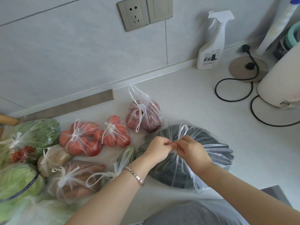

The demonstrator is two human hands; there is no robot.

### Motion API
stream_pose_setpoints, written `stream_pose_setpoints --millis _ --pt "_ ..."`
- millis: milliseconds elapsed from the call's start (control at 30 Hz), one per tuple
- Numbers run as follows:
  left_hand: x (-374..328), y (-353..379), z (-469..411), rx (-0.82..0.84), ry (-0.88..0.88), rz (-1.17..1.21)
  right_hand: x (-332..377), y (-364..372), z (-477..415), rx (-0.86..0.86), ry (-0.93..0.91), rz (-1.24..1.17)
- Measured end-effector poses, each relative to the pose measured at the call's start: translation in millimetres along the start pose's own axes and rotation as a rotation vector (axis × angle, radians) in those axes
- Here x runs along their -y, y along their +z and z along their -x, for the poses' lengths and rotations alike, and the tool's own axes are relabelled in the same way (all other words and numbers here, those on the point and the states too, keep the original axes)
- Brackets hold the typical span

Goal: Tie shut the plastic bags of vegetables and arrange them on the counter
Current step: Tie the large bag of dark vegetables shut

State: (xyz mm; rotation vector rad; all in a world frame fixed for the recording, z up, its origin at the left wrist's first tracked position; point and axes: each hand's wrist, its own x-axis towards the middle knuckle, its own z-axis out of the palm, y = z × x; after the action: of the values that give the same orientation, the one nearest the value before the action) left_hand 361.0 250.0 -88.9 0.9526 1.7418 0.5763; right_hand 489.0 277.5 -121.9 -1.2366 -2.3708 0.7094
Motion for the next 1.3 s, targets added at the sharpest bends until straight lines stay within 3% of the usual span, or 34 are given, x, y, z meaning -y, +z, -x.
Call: stream_pose_setpoints --millis 133,333,567,633,733,833,967,1033,1133,1300 --pt "3.6 2.1 4.3 -0.101 0.092 0.008 3.7 -13.1 -2.6 0.154 0.245 -0.262" --pt "11.4 10.2 9.5 -0.268 0.287 -0.072 6.1 -23.0 -3.1 0.133 0.538 -0.663" --pt "13.5 9.8 7.1 -0.305 0.376 -0.147 10.8 -28.4 0.2 0.064 0.540 -0.772" --pt "13.8 8.7 6.3 -0.280 0.372 -0.126 7.6 -32.7 -1.9 0.148 0.611 -0.918" --pt "11.1 6.3 5.1 -0.229 0.343 -0.102 -2.3 -43.6 -7.8 0.432 0.683 -1.107" --pt "8.5 2.6 2.0 -0.109 0.205 -0.052 -8.0 -41.1 -5.2 0.431 0.493 -0.921" --pt "1.4 -1.4 -0.9 0.027 0.043 0.014 -10.7 -25.3 4.7 0.107 0.061 -0.375" --pt "0.3 -1.2 -2.8 0.033 -0.008 0.035 -11.1 -21.2 8.4 0.032 -0.025 -0.243" --pt "1.5 4.0 -2.6 0.010 -0.031 0.076 -2.2 -20.7 8.6 0.017 0.114 -0.227" --pt "4.8 10.6 -1.2 -0.096 -0.046 0.140 8.9 -26.3 -1.7 0.103 0.415 -0.428"
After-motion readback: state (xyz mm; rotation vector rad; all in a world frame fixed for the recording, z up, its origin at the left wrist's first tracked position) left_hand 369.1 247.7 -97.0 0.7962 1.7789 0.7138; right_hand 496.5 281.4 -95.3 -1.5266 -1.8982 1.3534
